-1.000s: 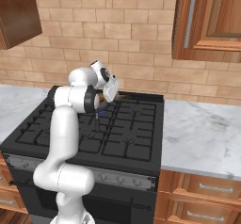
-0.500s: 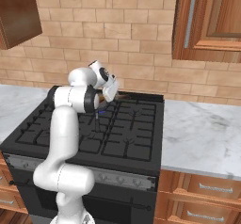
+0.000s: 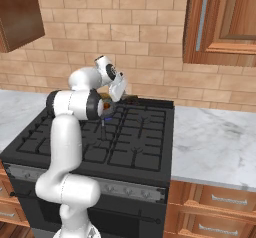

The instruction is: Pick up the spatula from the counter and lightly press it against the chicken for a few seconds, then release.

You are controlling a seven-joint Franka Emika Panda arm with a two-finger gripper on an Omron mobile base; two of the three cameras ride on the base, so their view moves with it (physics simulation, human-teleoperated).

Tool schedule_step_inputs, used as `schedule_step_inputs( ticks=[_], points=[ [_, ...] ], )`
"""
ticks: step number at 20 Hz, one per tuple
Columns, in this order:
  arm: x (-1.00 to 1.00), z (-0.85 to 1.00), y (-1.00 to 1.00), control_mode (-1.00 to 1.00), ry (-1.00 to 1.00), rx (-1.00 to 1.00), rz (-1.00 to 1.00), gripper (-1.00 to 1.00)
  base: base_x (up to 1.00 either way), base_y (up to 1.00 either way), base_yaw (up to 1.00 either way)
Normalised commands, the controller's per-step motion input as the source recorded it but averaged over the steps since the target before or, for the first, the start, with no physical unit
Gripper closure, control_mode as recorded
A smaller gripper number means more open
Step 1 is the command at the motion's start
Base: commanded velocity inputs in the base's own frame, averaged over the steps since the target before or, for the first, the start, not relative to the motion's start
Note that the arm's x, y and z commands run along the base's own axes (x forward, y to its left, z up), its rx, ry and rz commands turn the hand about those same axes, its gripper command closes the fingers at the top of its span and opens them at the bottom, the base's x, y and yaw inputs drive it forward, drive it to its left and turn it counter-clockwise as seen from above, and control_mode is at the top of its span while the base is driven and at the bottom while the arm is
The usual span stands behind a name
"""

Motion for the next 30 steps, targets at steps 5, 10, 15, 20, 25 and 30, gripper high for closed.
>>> schedule_step_inputs(
  ticks=[5, 10, 15, 20, 25, 30],
  points=[
    [-0.38, 0.32, -0.07, -1.0, -0.07, 0.12, 0.03, 1.0, 0.0, 0.0, 0.0],
    [-0.43, 0.0, -0.12, -1.0, -0.31, 0.3, -0.02, 1.0, 0.0, 0.0, 0.0],
    [-0.44, 0.08, -0.15, -1.0, -0.43, 0.37, -0.12, 1.0, 0.0, 0.0, 0.0],
    [-0.41, 0.23, -0.15, -1.0, -0.37, 0.38, -0.22, 1.0, 0.0, 0.0, 0.0],
    [-0.4, 0.51, -0.22, -1.0, -0.06, 0.46, -0.27, 1.0, 0.0, 0.0, 0.0],
    [-0.47, 0.58, -0.25, -1.0, 0.16, 0.44, -0.27, 1.0, 0.0, 0.0, 0.0]
  ],
)
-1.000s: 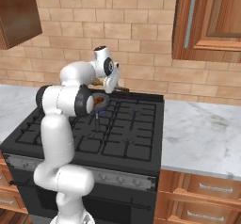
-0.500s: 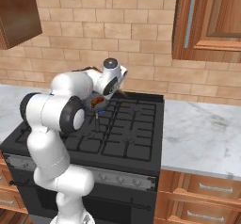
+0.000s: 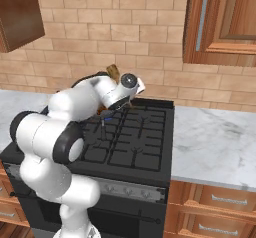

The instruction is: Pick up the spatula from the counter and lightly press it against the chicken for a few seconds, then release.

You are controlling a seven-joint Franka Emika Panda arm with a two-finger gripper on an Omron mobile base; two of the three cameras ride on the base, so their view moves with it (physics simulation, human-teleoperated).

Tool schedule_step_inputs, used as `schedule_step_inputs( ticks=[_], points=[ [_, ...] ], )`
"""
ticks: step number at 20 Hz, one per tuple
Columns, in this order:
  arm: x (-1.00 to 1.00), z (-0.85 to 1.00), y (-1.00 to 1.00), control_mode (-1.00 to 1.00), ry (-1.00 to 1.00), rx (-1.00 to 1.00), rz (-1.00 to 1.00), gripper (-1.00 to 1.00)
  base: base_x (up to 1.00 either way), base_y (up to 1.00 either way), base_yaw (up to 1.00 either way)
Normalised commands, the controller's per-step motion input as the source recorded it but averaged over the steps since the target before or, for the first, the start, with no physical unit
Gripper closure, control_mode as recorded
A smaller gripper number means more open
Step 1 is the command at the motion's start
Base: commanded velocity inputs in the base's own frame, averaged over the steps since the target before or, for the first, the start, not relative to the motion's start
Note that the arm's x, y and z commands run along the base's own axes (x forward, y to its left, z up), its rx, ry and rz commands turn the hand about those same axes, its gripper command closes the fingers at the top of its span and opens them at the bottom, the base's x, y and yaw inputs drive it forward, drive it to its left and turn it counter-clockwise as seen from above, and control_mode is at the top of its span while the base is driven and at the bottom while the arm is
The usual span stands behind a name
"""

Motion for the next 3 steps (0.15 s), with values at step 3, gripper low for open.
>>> schedule_step_inputs(
  ticks=[3],
  points=[
    [-0.57, 0.63, -0.28, -1.0, 0.21, 0.47, -0.31, 1.0, 0.0, 0.0, 0.0]
  ],
)
